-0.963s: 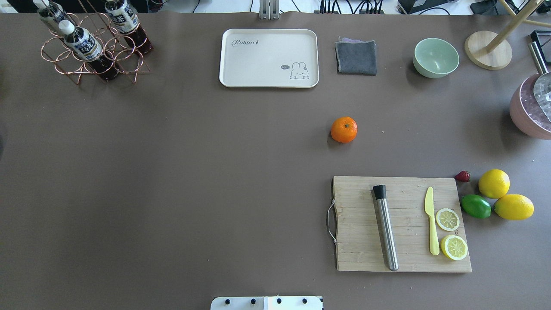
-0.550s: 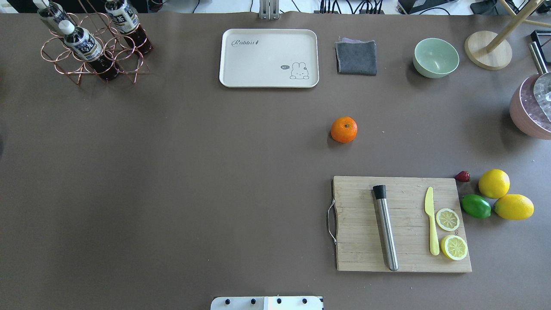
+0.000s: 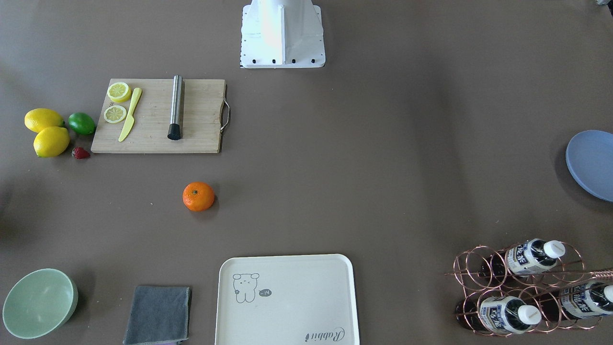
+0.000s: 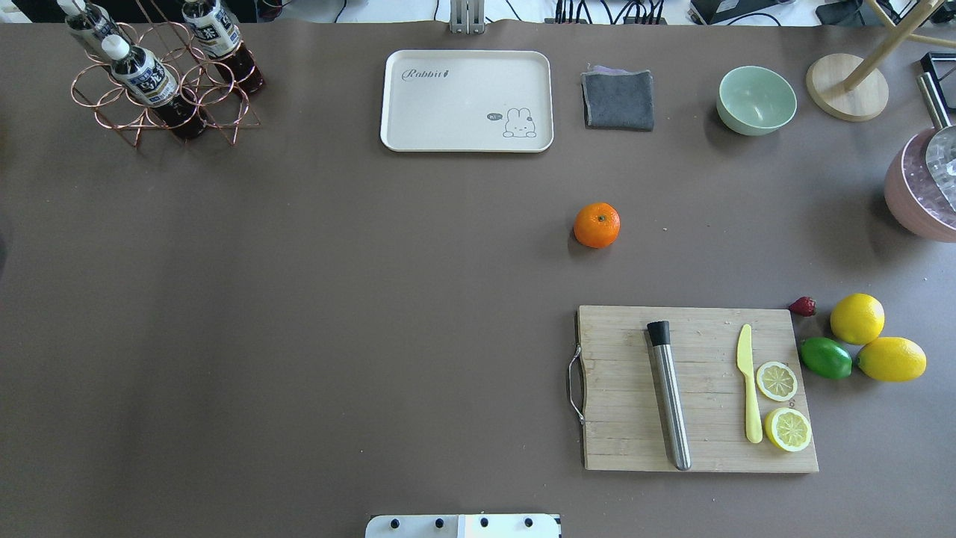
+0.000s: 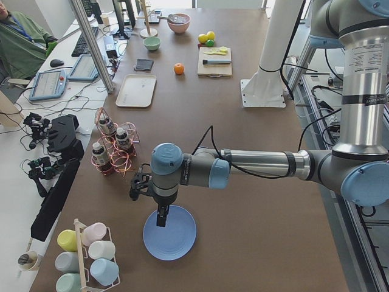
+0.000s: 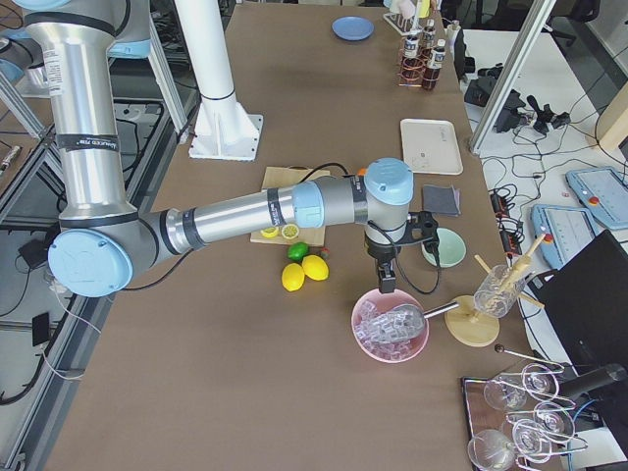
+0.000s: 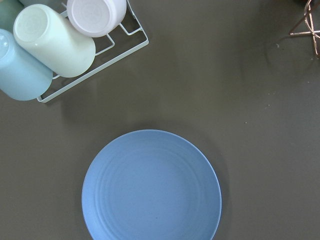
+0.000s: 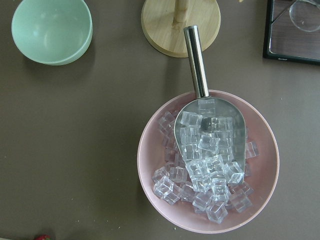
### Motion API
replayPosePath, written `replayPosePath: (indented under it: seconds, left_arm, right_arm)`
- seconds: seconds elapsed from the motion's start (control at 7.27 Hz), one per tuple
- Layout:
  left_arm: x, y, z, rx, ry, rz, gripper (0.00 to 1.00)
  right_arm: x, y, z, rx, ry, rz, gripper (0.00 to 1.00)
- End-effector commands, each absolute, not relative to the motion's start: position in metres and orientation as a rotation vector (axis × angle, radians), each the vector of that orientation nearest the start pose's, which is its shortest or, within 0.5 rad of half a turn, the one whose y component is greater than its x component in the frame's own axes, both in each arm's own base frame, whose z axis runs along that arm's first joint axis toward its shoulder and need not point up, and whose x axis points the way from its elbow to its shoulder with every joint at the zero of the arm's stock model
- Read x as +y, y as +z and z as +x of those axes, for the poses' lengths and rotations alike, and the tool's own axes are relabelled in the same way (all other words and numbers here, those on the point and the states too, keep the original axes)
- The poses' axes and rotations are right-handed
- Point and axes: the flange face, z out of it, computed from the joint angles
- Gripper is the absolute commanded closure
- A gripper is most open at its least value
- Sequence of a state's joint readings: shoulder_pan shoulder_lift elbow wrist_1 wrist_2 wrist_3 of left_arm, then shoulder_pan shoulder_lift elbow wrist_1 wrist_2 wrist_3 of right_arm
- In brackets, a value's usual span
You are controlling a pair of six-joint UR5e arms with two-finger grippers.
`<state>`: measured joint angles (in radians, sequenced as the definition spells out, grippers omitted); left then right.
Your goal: Pick orange to plate
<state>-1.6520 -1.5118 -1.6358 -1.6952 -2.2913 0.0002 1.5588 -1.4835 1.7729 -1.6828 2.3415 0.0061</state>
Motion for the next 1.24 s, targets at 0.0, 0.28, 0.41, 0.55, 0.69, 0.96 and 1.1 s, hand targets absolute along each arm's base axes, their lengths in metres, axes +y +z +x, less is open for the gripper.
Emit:
replayPosePath:
  seconds: [0.0,0.28,0.41,0.55,0.69,0.96,1.1]
  left_arm:
    - [-0.441,0.673,-0.120,0.798,-0.065,0.178,0.02]
    - [-0.412,0.755,-0.118,0.804,-0.027,0.291,0.02]
    - [-0.404,0.784,-0.120,0.768,-0.023,0.310,0.02]
    - [-0.397,0.794,-0.120,0.746,-0.023,0.312,0.02]
    - [-0.391,0.807,-0.119,0.746,-0.022,0.303,0.02]
    - [-0.385,0.829,-0.118,0.754,-0.032,0.278,0.02]
    - [-0.390,0.835,-0.118,0.755,-0.035,0.268,0.02]
  right_arm:
    - [-0.527,0.518,0.045,-0.788,-0.105,0.171,0.00]
    - [-0.527,0.517,0.028,-0.808,-0.158,0.213,0.00]
    - [-0.527,0.519,0.026,-0.805,-0.161,0.210,0.00]
    - [-0.521,0.527,0.027,-0.805,-0.161,0.211,0.00]
    - [-0.515,0.532,0.026,-0.805,-0.178,0.248,0.00]
    - [-0.511,0.536,0.025,-0.805,-0.184,0.276,0.00]
    - [-0.517,0.529,0.016,-0.807,-0.135,0.251,0.00]
